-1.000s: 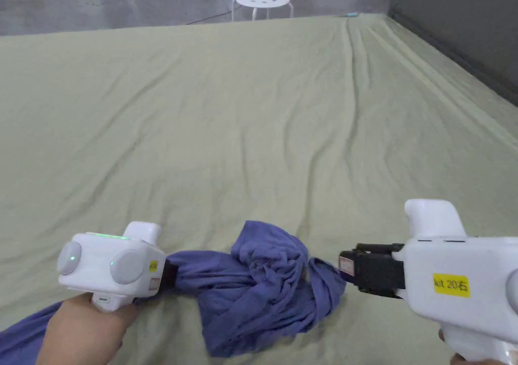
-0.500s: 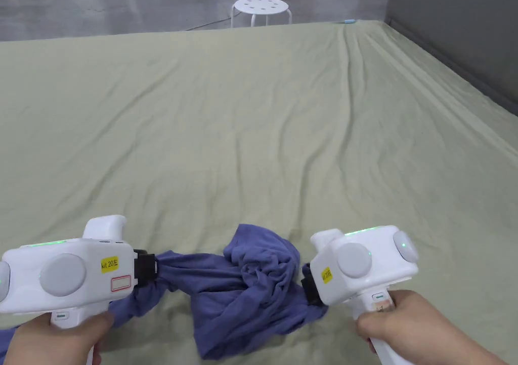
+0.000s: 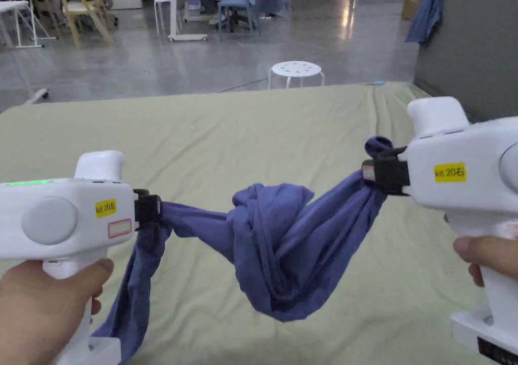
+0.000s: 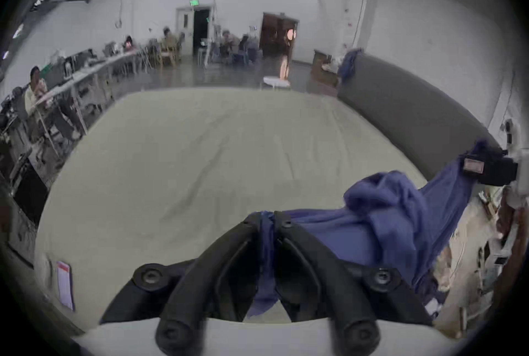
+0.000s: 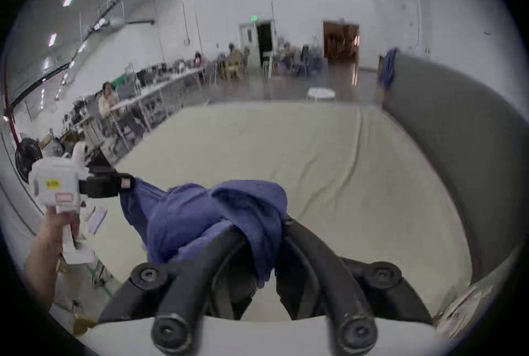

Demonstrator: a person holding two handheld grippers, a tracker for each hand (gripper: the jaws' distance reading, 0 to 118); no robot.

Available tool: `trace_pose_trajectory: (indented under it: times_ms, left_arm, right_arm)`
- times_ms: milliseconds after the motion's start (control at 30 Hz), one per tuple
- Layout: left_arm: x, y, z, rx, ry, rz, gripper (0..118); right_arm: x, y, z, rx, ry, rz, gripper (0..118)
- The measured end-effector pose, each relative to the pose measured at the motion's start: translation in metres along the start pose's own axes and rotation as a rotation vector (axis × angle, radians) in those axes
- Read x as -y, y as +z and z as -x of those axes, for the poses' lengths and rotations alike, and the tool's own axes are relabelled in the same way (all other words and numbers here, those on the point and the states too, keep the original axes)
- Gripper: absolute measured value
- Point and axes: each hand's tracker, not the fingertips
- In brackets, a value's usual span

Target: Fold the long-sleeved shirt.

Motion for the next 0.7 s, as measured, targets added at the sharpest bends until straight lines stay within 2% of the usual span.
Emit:
trace_pose_trajectory:
  times_ms: [100,167,267,433,500,600,700]
  left_arm:
    - [-0.046,0.021,0.009,0.069,0.109,-0.068,5]
    - [-0.079,0.031,0.011,0.09,0.128,-0.115,5]
    - [-0.129,0.036,0.005,0.073,0.071,-0.16,5]
    - [-0.207,0.013,-0.002,0.02,-0.031,-0.237,5]
    - [-0.227,-0.004,-0.005,-0.007,-0.08,-0.241,5]
    - [-0.248,-0.03,-0.005,-0.033,-0.144,-0.237,5]
    - [-0.261,-0.059,0.001,-0.074,-0.142,-0.243,5]
  right_arm:
    - [-0.054,0.02,-0.004,0.057,0.032,-0.061,6]
    - [-0.09,0.022,-0.013,0.051,0.003,-0.076,6]
    - [-0.142,0.01,-0.015,0.059,0.006,-0.078,5]
    - [-0.212,-0.041,-0.008,0.16,0.095,-0.068,6]
    - [-0.229,-0.062,-0.006,0.163,0.119,-0.08,5]
    - [-0.25,-0.092,-0.005,0.189,0.11,-0.072,5]
    - [-0.268,-0.117,-0.007,0.216,0.11,-0.076,6]
